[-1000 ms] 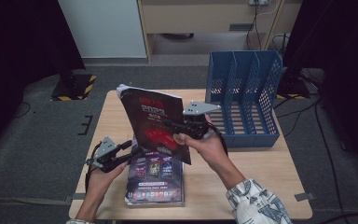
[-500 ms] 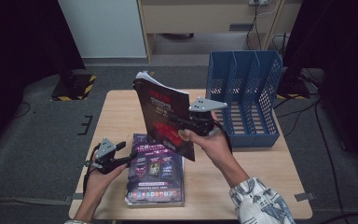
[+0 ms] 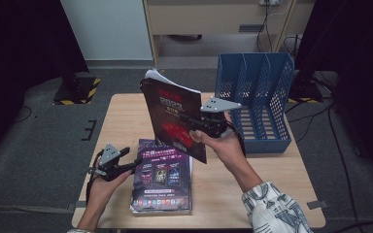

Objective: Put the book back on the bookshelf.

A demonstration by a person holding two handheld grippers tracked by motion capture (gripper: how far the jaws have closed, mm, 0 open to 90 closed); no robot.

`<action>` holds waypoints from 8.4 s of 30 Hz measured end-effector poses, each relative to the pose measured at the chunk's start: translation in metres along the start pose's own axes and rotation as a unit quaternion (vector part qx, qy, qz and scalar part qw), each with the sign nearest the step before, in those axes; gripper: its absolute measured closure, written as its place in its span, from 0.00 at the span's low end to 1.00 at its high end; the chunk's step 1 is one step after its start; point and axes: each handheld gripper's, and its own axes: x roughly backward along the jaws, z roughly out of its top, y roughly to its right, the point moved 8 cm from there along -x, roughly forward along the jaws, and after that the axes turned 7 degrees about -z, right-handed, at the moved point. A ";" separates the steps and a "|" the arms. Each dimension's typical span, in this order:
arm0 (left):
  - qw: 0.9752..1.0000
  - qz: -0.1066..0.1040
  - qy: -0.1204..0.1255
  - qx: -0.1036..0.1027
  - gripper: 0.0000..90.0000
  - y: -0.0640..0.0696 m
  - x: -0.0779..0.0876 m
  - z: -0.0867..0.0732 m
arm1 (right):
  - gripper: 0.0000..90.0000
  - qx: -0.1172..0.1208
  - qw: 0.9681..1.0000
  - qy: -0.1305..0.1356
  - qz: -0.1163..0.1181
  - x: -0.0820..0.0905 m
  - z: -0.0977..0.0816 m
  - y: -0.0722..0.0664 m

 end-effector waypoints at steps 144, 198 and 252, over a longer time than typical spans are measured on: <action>0.998 0.050 -0.039 0.018 0.07 -0.017 -0.003 -0.015 | 0.97 -0.033 0.990 0.062 -0.120 0.109 0.043 0.103; 0.998 0.051 -0.041 0.014 0.07 -0.017 -0.005 -0.016 | 0.97 -0.047 0.982 0.045 -0.178 0.152 0.019 0.146; 0.998 0.053 -0.036 0.012 0.07 -0.016 -0.005 -0.014 | 0.97 -0.064 0.962 0.025 -0.266 0.100 0.013 0.176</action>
